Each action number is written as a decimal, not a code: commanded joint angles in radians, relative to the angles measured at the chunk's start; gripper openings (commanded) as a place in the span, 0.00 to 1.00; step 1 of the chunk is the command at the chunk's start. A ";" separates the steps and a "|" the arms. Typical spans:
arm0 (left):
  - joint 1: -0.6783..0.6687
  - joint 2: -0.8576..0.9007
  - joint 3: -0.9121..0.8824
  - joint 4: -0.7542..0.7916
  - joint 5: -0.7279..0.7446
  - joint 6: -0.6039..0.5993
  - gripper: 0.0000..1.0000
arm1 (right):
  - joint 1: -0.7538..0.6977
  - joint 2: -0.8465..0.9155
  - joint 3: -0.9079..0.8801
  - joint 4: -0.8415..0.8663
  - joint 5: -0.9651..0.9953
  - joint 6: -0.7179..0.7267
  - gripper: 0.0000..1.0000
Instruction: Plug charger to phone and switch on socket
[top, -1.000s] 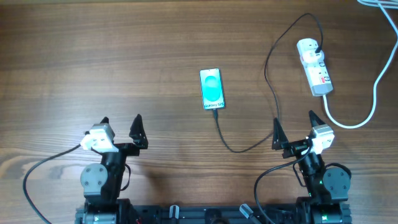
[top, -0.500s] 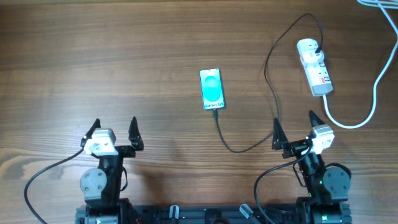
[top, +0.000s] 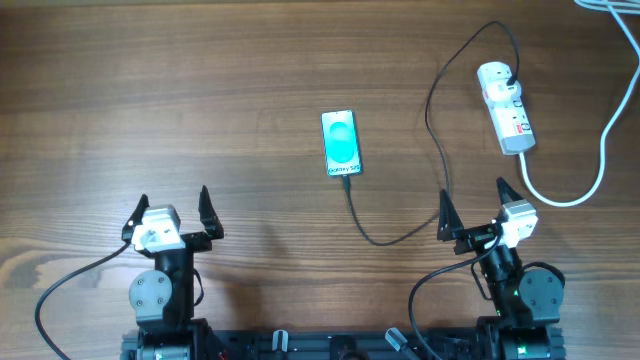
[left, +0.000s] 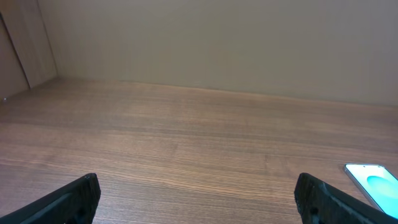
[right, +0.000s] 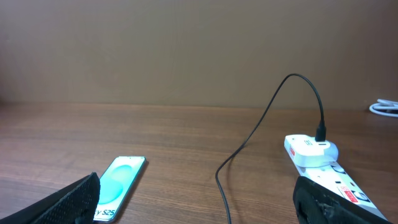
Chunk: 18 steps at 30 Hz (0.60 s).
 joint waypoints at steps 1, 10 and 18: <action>0.008 -0.011 -0.007 -0.003 0.002 0.021 1.00 | 0.005 -0.008 -0.002 0.005 0.010 -0.011 1.00; 0.008 -0.011 -0.007 -0.005 0.023 0.067 1.00 | 0.005 -0.008 -0.002 0.005 0.010 -0.011 1.00; 0.008 -0.011 -0.007 -0.003 0.013 0.034 1.00 | 0.005 -0.008 -0.002 0.005 0.010 -0.011 1.00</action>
